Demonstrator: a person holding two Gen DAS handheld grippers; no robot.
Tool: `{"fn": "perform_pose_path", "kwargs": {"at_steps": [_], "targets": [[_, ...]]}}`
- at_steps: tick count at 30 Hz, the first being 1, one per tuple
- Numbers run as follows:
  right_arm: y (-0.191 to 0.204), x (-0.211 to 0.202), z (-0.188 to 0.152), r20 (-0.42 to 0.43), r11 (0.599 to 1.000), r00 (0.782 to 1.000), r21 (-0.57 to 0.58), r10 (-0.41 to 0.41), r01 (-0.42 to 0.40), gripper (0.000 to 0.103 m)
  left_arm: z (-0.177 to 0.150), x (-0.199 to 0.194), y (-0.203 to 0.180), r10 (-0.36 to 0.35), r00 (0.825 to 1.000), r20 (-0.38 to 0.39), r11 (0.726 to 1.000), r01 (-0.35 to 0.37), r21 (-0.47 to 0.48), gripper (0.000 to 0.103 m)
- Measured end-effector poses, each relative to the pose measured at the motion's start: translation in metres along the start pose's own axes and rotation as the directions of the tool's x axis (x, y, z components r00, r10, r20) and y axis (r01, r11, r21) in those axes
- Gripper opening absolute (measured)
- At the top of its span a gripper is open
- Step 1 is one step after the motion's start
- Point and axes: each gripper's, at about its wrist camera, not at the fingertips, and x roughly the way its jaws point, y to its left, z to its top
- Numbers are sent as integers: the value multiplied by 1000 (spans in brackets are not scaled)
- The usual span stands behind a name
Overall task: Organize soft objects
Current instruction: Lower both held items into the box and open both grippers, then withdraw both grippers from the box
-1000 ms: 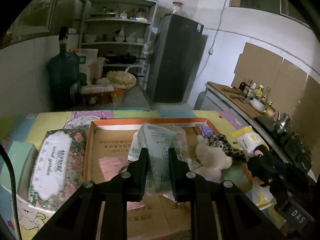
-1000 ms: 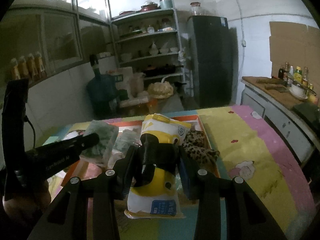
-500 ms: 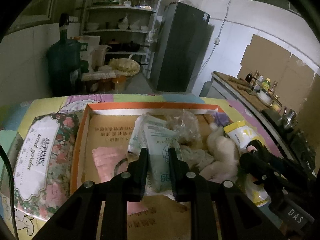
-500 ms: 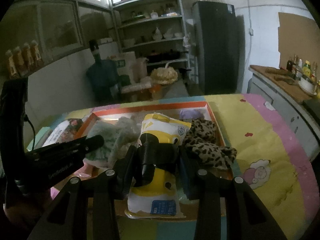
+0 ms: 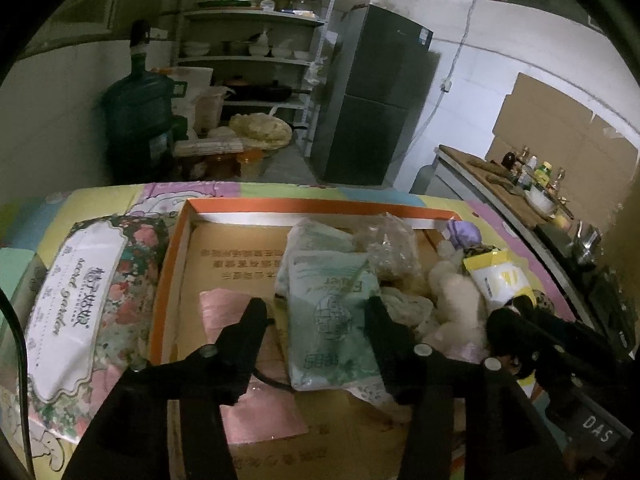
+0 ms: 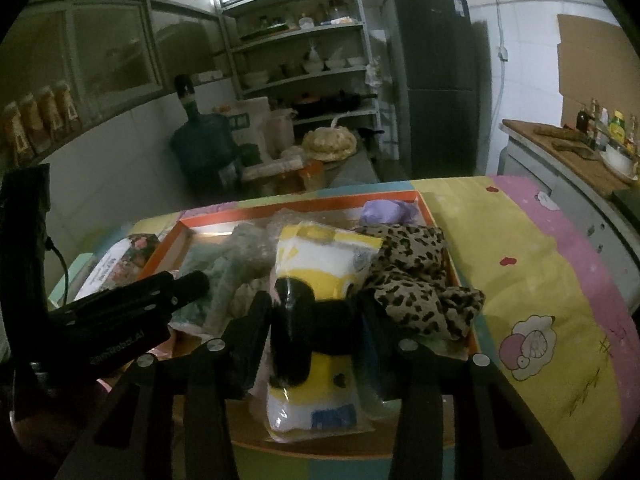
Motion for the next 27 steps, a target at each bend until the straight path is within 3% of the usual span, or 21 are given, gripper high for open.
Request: {"fn": "perform_pose_path", "kwargs": {"at_steps": [6,27], "targets": [[6,-10,1,22,1000,1000,-15,0,0,59,-1,-9,-3,12,1000,15,1000,-12,12,52],[35,-62,-4,127,1000,992,-18,-13,15,68,-8,-79,4,54,992,111,998,-58,35,52]]}}
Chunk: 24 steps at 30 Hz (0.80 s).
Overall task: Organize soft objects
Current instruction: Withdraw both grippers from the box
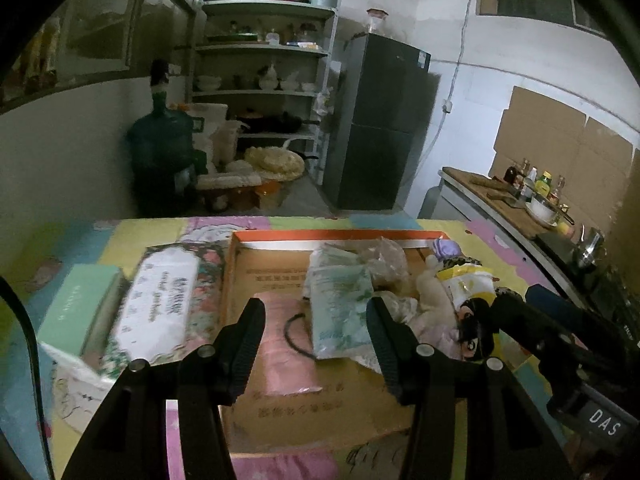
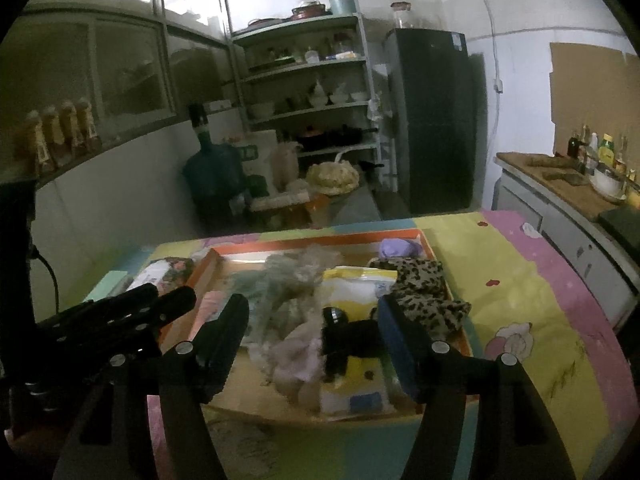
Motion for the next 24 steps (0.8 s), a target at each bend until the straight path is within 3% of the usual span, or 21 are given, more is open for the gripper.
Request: {"fn": "perform_pose_path", "kwargs": {"at_steps": [12,24], "targets": [[32,-36,-9,45,1000,999,10,9,-9,69,-13,-64,13,86,991,98,996,-89,25,52],[77,-71,-23,83,1000,997,-25,1,1,69,-33,-123,33,121,981,151,993,-121,-7,52]]}}
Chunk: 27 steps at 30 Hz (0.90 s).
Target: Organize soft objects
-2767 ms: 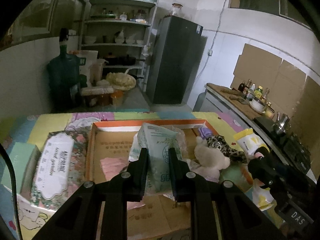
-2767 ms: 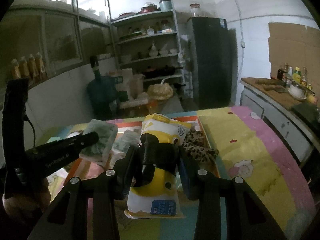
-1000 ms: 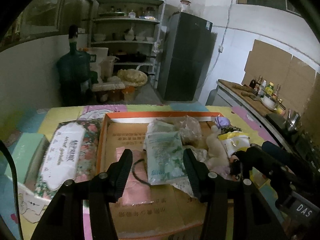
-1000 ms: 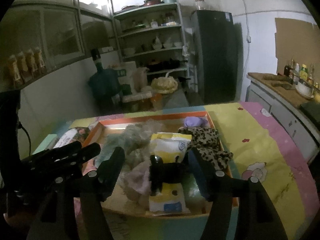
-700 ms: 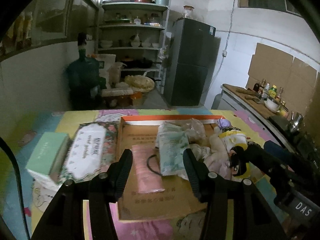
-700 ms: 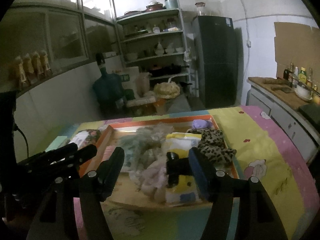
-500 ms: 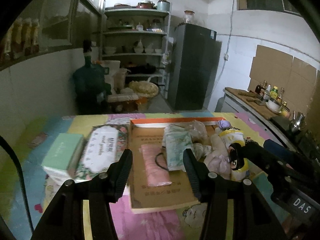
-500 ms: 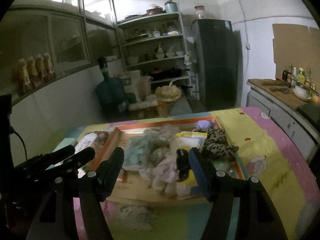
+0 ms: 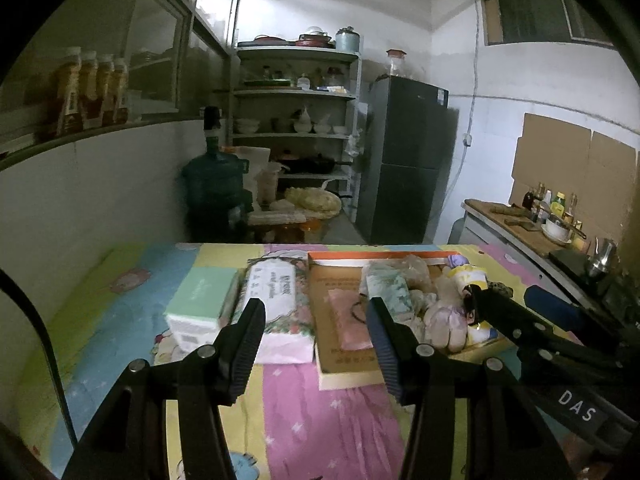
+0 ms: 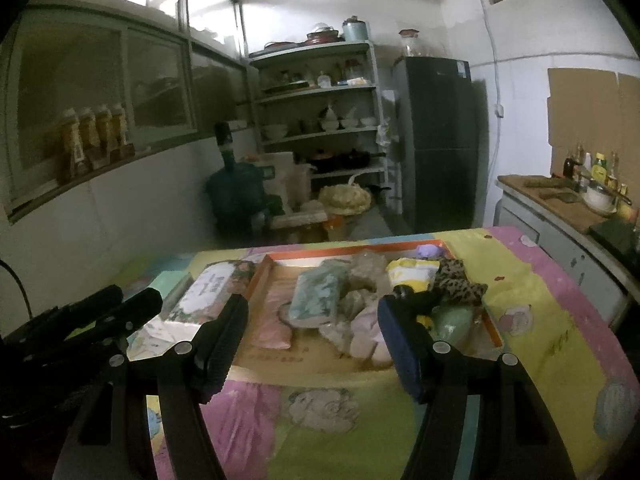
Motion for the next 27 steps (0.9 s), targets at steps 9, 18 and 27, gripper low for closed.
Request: {"fn": "perform_pose_path", "kwargs": {"at_steps": [9,18,27], "targets": [[27,-29,-13,22,1000,1000,-20,-5,5,69,-12,-38,20,21,999,28,1000,-20,-11,52],[46,-49,-27,29,999,999,-34,-18,19,69,-25,-60,28,14,999,35,1000,-14,-11,52],[57,-62,-33,53,998,997,-45,-51,53,69,-31,-69,33,15,999,47,1000,-15,-6,52]]}}
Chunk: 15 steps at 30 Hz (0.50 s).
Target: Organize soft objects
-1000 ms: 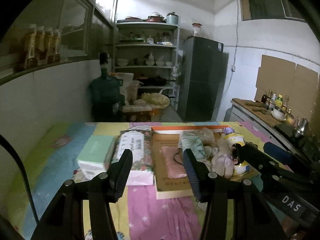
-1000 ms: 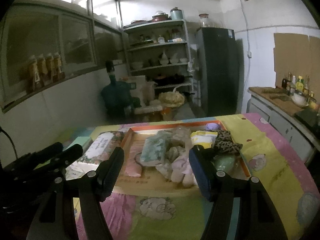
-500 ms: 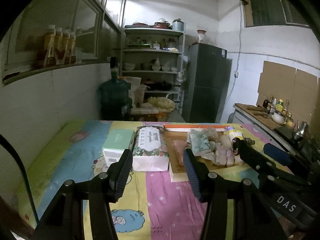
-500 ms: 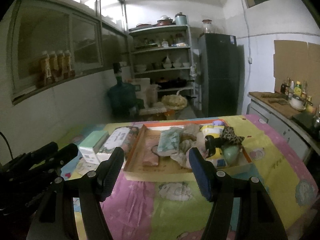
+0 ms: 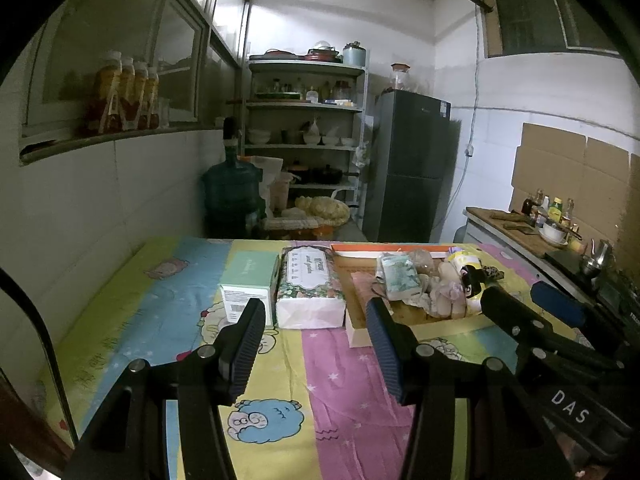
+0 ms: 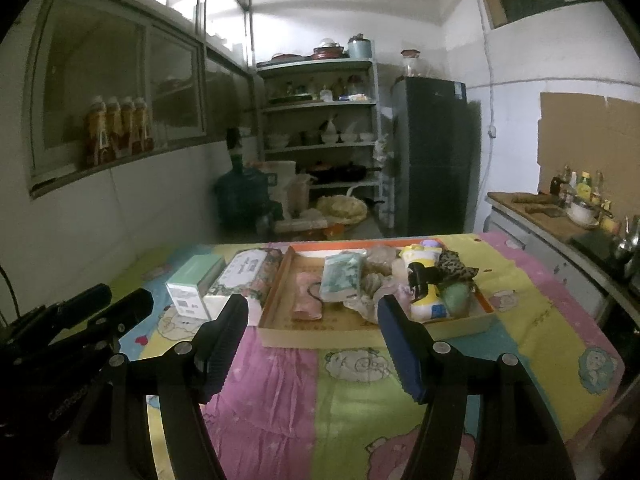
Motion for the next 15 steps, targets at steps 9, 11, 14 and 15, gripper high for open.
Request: {"fn": "perform_pose_path", "kwargs": {"at_steps": [9,11,14,15], "targets": [[4,-1,-2,2,1000,1000,-6,0,0,69,-2,-4,4,5,1000,1,1000,-5,1,52],[5,-1,-3,1,1000,1000,-8,2,-2,69,-2,-4,4,7,1000,1,1000,-7,0,52],[6,-2,-4,0,1000,1000,-12,3,-3,69,-3,-4,4,10,1000,1,1000,-10,0,52],[6,-2,-4,0,1000,1000,-10,2,-2,69,-3,-5,5,10,1000,1,1000,-10,0,52]]}}
